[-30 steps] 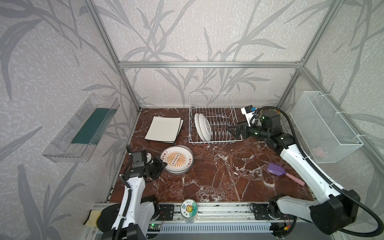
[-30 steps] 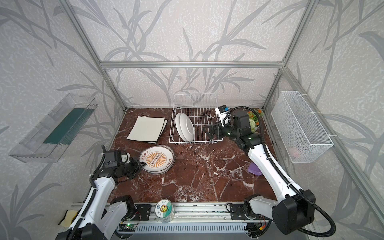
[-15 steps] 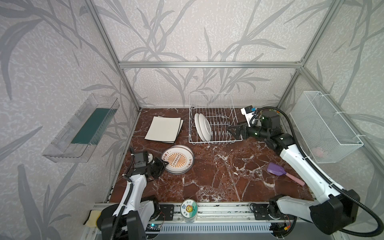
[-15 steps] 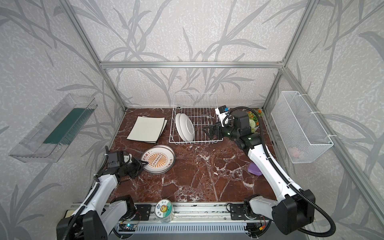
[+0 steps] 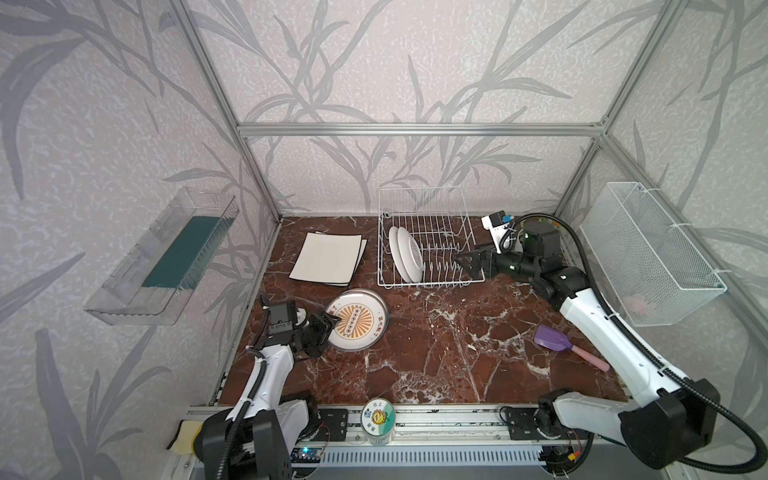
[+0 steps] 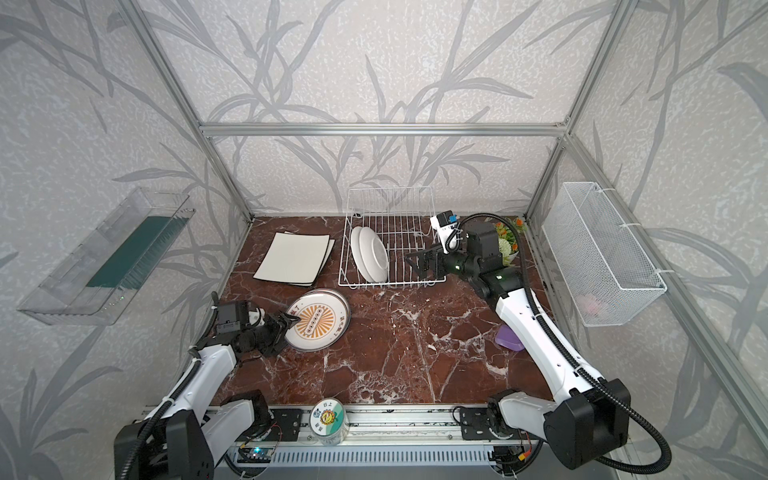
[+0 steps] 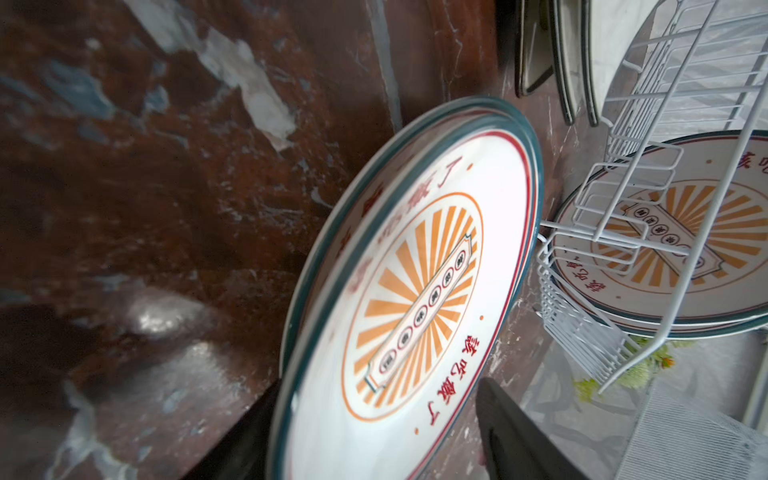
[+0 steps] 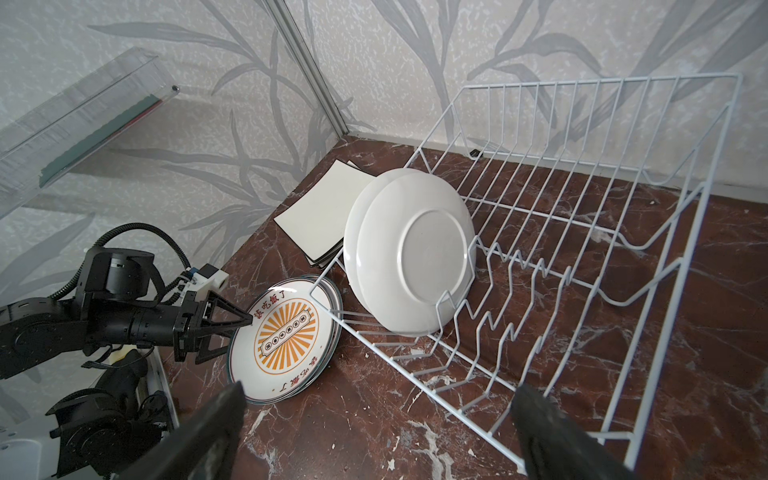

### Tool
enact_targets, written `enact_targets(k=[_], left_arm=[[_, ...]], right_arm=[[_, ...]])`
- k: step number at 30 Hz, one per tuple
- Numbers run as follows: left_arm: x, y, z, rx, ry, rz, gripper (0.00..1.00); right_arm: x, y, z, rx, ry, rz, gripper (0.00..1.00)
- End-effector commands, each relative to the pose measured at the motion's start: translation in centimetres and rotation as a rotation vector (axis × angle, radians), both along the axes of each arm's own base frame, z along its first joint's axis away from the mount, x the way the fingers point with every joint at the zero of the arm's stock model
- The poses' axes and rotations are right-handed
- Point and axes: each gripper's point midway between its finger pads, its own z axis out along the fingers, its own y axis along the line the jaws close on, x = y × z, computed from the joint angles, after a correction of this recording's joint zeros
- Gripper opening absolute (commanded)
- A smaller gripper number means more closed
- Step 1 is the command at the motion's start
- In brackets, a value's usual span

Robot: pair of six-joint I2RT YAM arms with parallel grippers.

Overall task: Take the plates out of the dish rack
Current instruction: 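Raise the left gripper and move it back to the next plate in the rack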

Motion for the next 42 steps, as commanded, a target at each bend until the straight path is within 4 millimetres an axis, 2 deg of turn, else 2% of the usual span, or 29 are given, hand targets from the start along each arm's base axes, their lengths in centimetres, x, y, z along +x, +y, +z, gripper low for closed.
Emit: enact_targets(k=[1,4,7,11,14,17,19,22,24,27,33,42], left_arm=[[-0.4,0.2,-0.7,0.0,0.046,0.01,0.82],[-0.3,0.1,-0.9,-0.006,0.057,-0.003,0.99],[-0.3,0.0,-0.8,-0.01,0.074,-0.021,0.99],[-0.6,0.4,0.6,0.036,0.094,-0.045,0.99],[-0.5,2.0,3.4,0.146,0.069,-0.021,0.99],[0.6,3.5,8.0,0.261,-0.032,-0.01,0.99],[2.4,3.2,11.7,0.274,-0.171,-0.032,0.99],[4.8,1.5,16.0,0.244,-0.326,-0.137,0.99],[5.8,0.4,17.5,0.28,-0.362,-0.221,0.98],[7.8,-1.7,18.8,0.35,-0.399,-0.326,0.94],[13.0,-7.0,18.9,0.295,-0.465,-0.437,0.87],[18.5,-12.6,16.9,0.251,-0.445,-0.558,0.77]], right_arm=[[0.3,0.2,0.3,0.006,-0.018,0.01,0.99],[0.3,0.2,0.5,0.007,-0.022,0.01,0.99],[0.2,0.2,0.4,0.006,-0.02,0.01,0.99],[0.2,0.2,0.4,0.004,-0.018,0.009,0.99],[0.2,0.1,0.3,0.001,-0.014,0.008,0.99],[0.3,0.2,0.1,-0.004,-0.01,0.009,0.99],[0.4,0.2,-0.1,-0.01,-0.002,0.008,0.99],[0.6,0.2,-0.5,-0.017,0.043,0.004,0.99],[0.7,0.5,-0.7,-0.008,0.062,0.011,0.99],[0.9,0.7,-0.8,-0.003,0.065,0.011,0.99],[1.3,1.5,-1.5,-0.007,0.083,0.026,0.99],[1.5,1.5,-1.6,-0.015,0.076,0.005,0.99]])
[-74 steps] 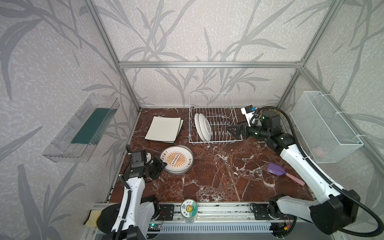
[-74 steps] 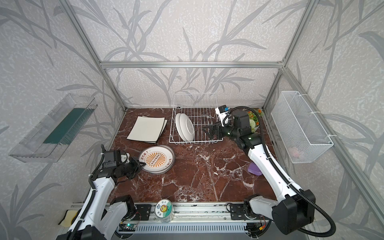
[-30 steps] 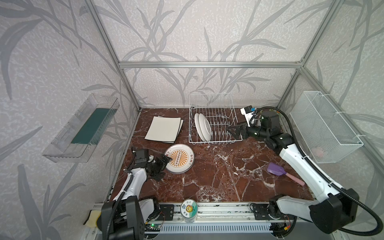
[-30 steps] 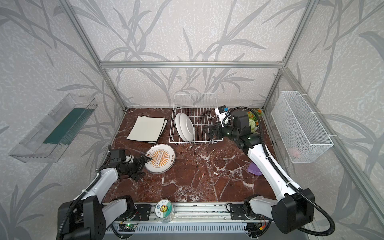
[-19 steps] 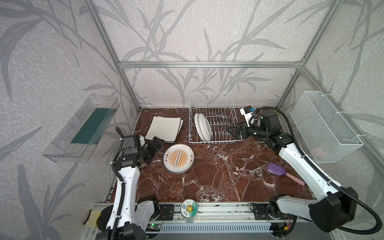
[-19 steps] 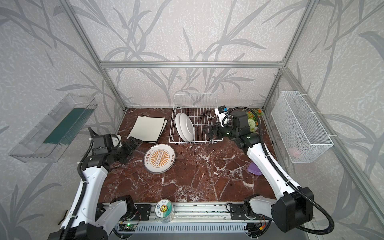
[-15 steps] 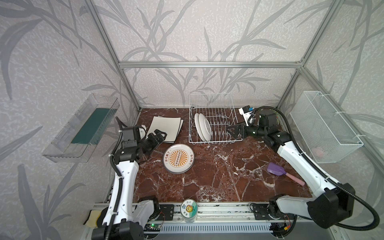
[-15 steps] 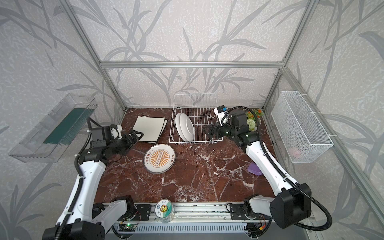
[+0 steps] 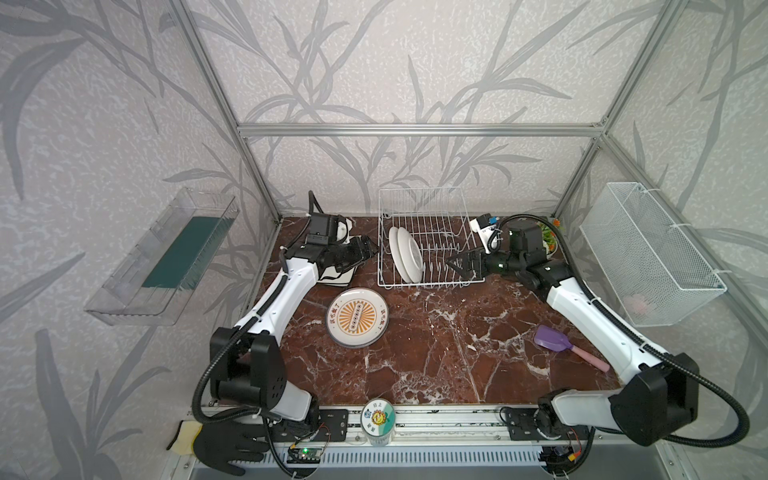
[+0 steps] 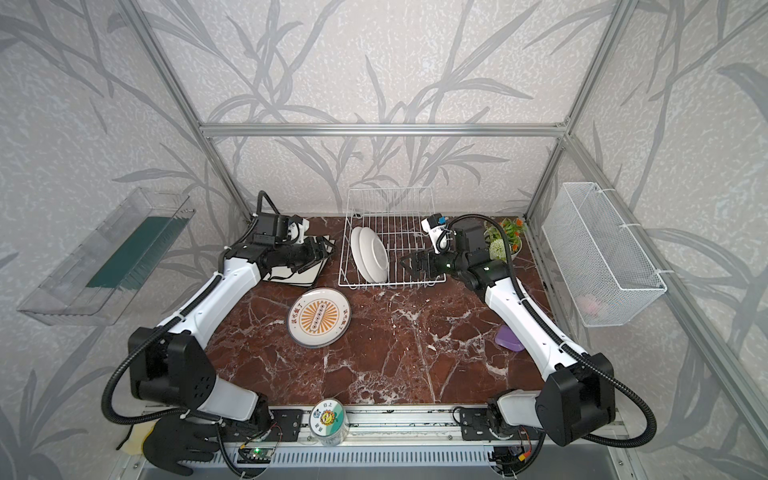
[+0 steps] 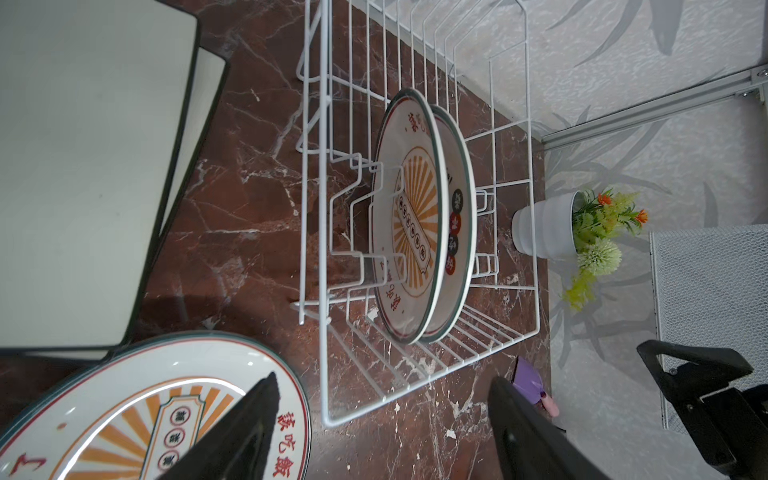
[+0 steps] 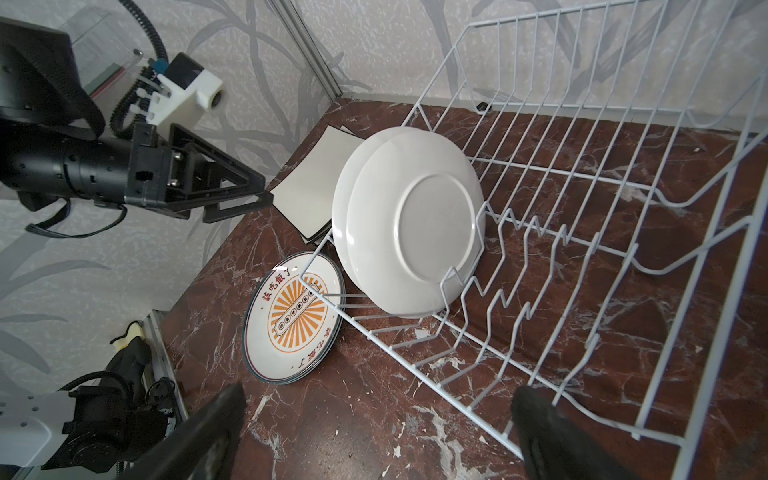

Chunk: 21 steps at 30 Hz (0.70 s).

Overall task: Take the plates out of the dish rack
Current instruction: 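Raise the left gripper and move it back to the next plate in the rack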

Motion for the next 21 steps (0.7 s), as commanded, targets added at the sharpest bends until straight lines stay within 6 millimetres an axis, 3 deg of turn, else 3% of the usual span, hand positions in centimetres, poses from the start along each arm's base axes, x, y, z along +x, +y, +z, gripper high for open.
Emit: enact_targets(k=[1,6,17,21], left_arm=[[2.1,-1.8,0.9,-0.02,-0.045,-0.038,0.74],[4.0,-3.5,-0.5,-0.054,-0.009,-0.062,0.59],[5.8,-6.0,-1.1,-0.092,0.015,-0.105,0.43],[6.1,-6.3,-1.7,-0.093,0.031,-0.106,0.28]], right_arm=[[0.3,0.0,1.7,0.012,-0.037,-0.015,0.99],[0.4,-0.3,1.5,-0.002,-0.037,-0.03,0.99],[0.5,-0.8,0.6,-0.046,-0.035,-0.047,0.99],[0.6,-0.8,0.6,-0.053,-0.038,-0.048,0.99]])
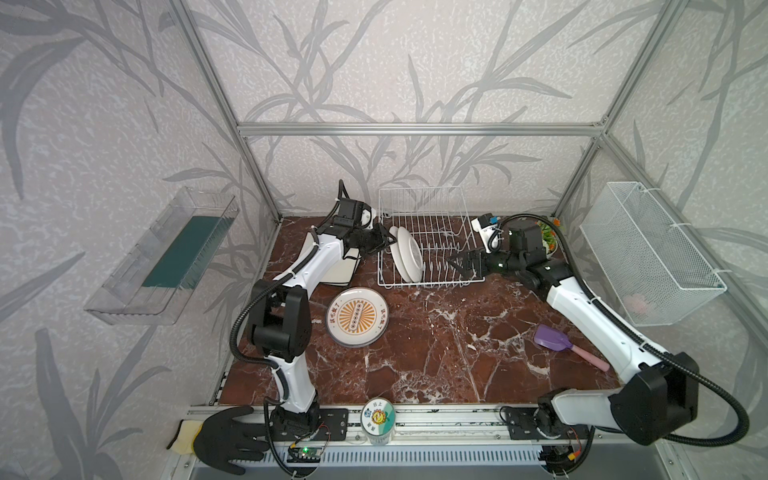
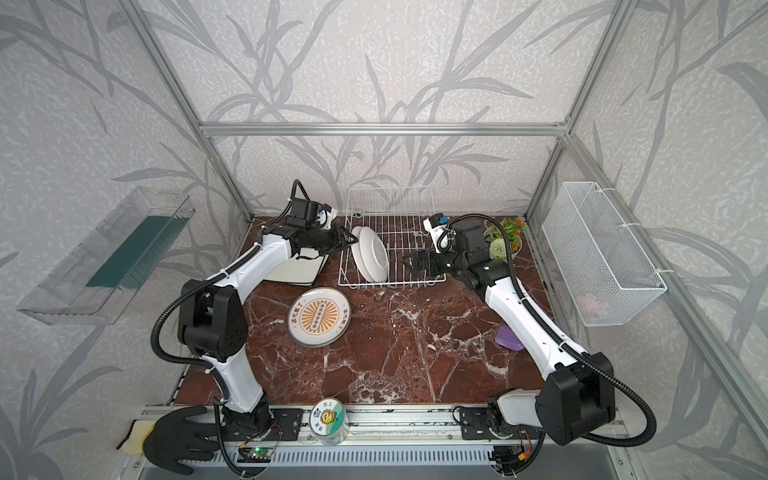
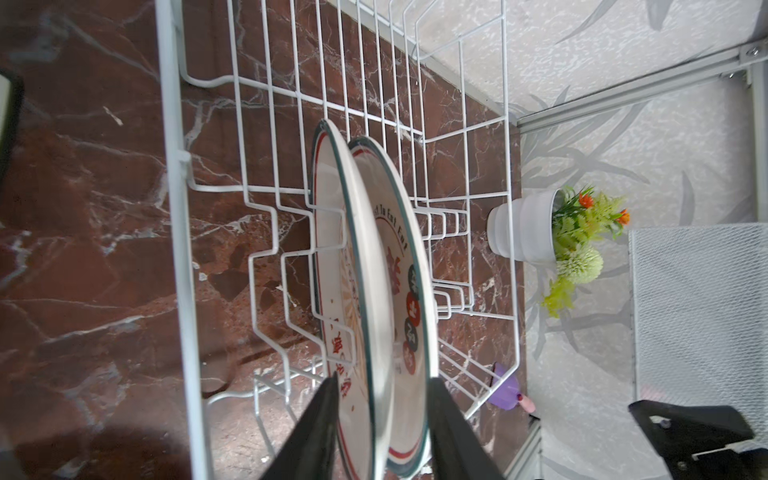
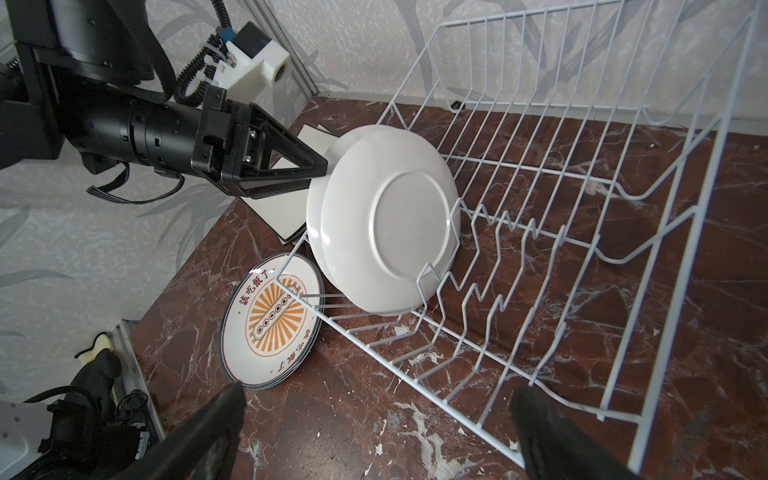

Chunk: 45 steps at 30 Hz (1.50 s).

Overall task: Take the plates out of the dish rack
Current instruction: 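Raise the left gripper and move it back to the next plate in the rack, then close the left gripper on the printed plate rim and lift it upward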

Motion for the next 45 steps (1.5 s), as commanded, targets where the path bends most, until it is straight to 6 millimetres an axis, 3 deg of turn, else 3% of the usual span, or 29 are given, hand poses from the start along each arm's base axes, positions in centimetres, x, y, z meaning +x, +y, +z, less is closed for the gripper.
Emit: enact_targets(k=[1,6,10,18,36,45], left_arm=[[0.6,-0.7,0.1,-0.015,0.0,-0.007,0.27],[0.9,-0.9,-0.2,-0.018,0.012,-0.009,0.26],[1.0,-1.1,0.1,-0.024,0.009,-0.012,0.14],[1.0,-1.3,1.5,-0.059,-0.005,-0.006,0.0],[0.6,-1.3,6.6,-0.141,-0.081,0.02,0.0],[0.0,0.0,8.5,-0.145,-0.107,0.044,0.0]], right_arm=[[0.1,0.0,1.1,-0.014,-0.035,0.002,0.99],[0.1,-0.2,1.0,-0.025,-0.035,-0.002,0.99],[0.1,-0.4,0.9,-0.031,-0.035,-0.008,0.99],[0.0,-0.5,0.9,-0.035,-0.035,-0.013,0.99],[-0.6,-0.9,1.8,-0.031,-0.055,-0.024,0.99],[-1.2,-1.2,2.6,-0.021,-0.072,-0.036,0.99]])
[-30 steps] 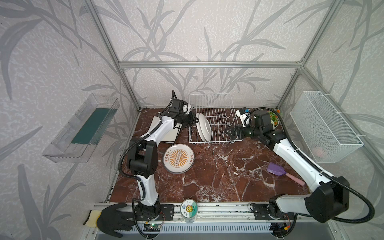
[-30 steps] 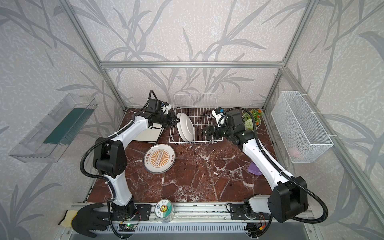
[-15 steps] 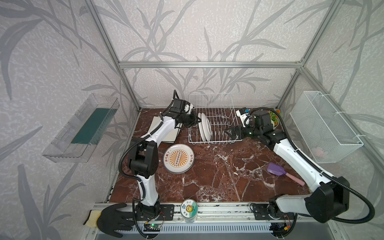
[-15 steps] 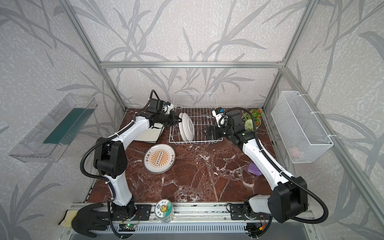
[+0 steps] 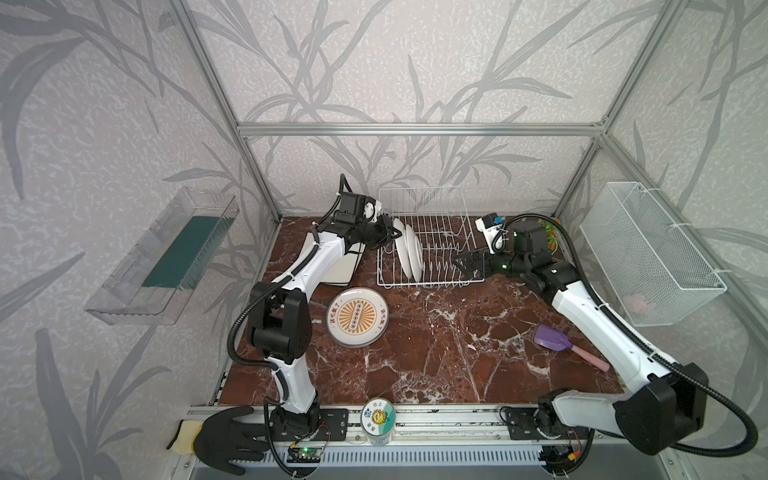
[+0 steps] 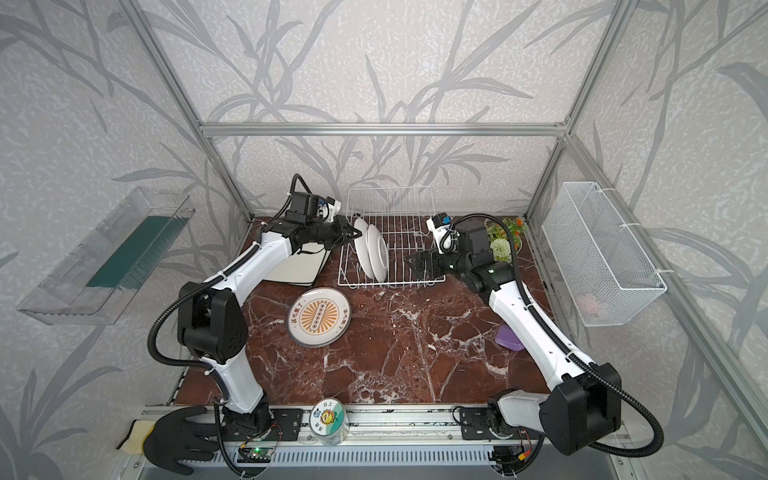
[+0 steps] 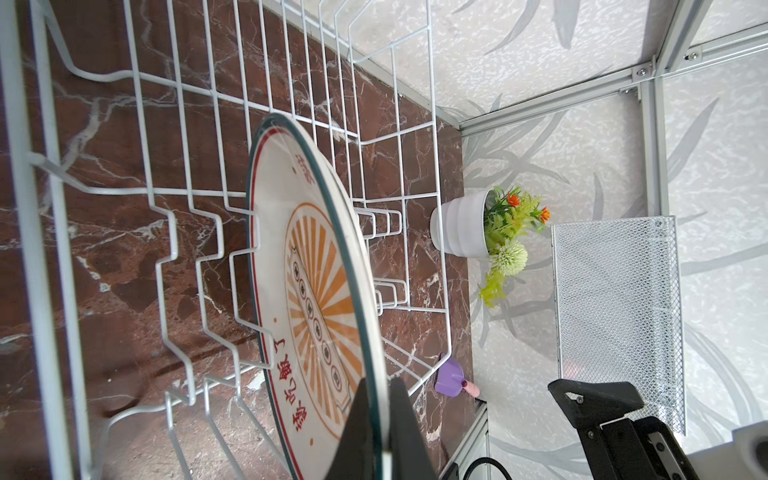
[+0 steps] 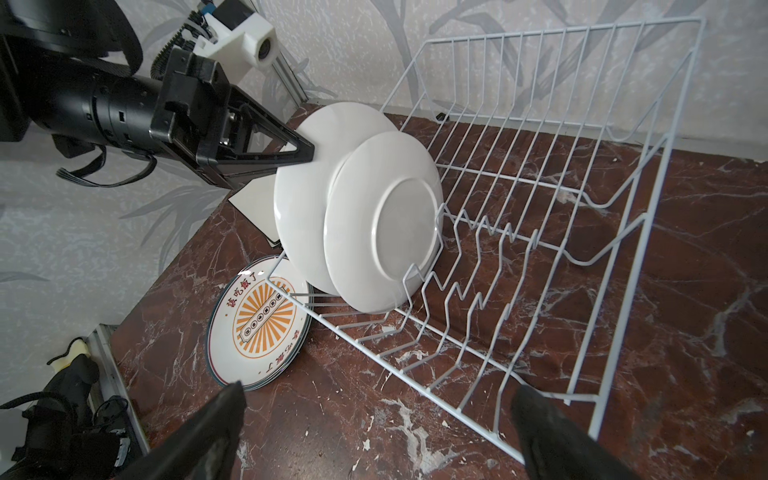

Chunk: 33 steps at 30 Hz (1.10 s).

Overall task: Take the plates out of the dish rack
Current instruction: 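Close the left gripper on the printed plate rim and lift it upward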

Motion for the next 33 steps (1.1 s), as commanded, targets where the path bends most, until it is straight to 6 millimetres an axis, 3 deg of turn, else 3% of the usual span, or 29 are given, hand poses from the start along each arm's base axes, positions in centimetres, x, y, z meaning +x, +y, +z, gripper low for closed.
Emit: enact_targets(k=[1,19,25,33], left_arm=[[0.0,1.5,4.5,-0.016,-0.096,0.047,0.0],[-1.2,3.9,9.9,-0.025,-0.219,0.122,0.0],[-1.9,4.6,13.5,-0.044,-0.324,0.149,0.0],[-3.3,5.1,16.2,0.089,-0.454,0.102,0.0]], right_arm=[[-0.7,-0.3,1.4,0.01,-0.029,-0.008,0.99],[-1.3,-0.4,2.1,0.045,-0.035,-0.017,0.99],[-1.3,-0.2,2.4,0.062,-0.04,-0.016,0.99],[-0.8,0.0,3.5,0.121,-0.025,-0.046,0.99]])
